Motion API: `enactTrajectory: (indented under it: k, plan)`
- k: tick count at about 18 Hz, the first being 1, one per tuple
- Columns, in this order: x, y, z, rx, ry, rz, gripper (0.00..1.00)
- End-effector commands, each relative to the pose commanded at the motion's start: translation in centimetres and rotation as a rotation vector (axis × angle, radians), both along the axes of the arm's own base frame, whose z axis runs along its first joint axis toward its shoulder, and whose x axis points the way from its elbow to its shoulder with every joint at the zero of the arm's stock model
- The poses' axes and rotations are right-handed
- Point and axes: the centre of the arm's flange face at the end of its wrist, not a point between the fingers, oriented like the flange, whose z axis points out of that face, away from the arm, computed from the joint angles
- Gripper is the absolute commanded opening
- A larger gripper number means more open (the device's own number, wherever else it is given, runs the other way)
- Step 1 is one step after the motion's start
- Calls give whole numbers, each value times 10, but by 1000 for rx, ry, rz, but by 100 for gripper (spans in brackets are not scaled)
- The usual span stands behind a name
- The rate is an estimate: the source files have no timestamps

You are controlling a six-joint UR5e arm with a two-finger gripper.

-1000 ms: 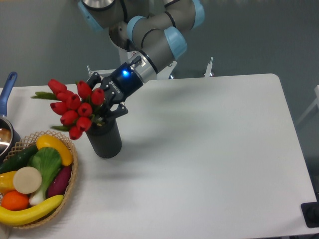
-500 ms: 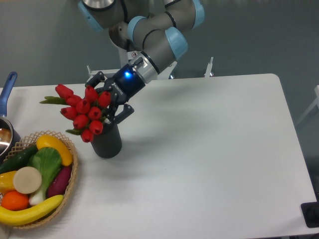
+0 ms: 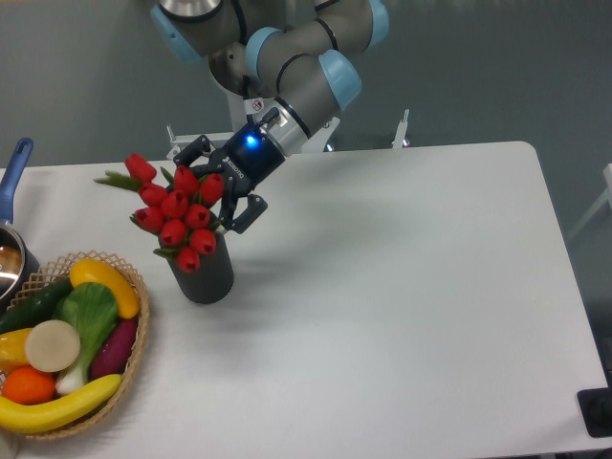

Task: Insert the flowers into the vase
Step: 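Open the gripper and lift it away from the tulips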

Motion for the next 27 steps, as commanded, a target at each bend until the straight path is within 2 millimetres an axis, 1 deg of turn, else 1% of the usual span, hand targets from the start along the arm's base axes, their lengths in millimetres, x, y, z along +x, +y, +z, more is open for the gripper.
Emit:
enactTrajectory:
  k: [2, 5, 8, 10, 13, 17, 19, 22, 25, 27]
  plan:
    - [-1, -2, 3, 1, 8, 6, 100]
    - [-2, -7, -3, -46, 31, 28, 100]
    - [-2, -9, -7, -69, 39, 35, 100]
    - [-3, -10, -5, -67, 44, 39, 100]
    - [-11, -21, 0, -88, 74, 80, 100]
    - [-27, -39, 7, -107, 107, 148, 100]
    - [-40, -50, 11, -131, 142, 194, 100]
    - [-71, -73, 13, -240, 226, 295, 100]
    - [-105, -89, 25, -446, 390, 395, 100]
    - [-134, -105, 35, -571, 454, 482, 100]
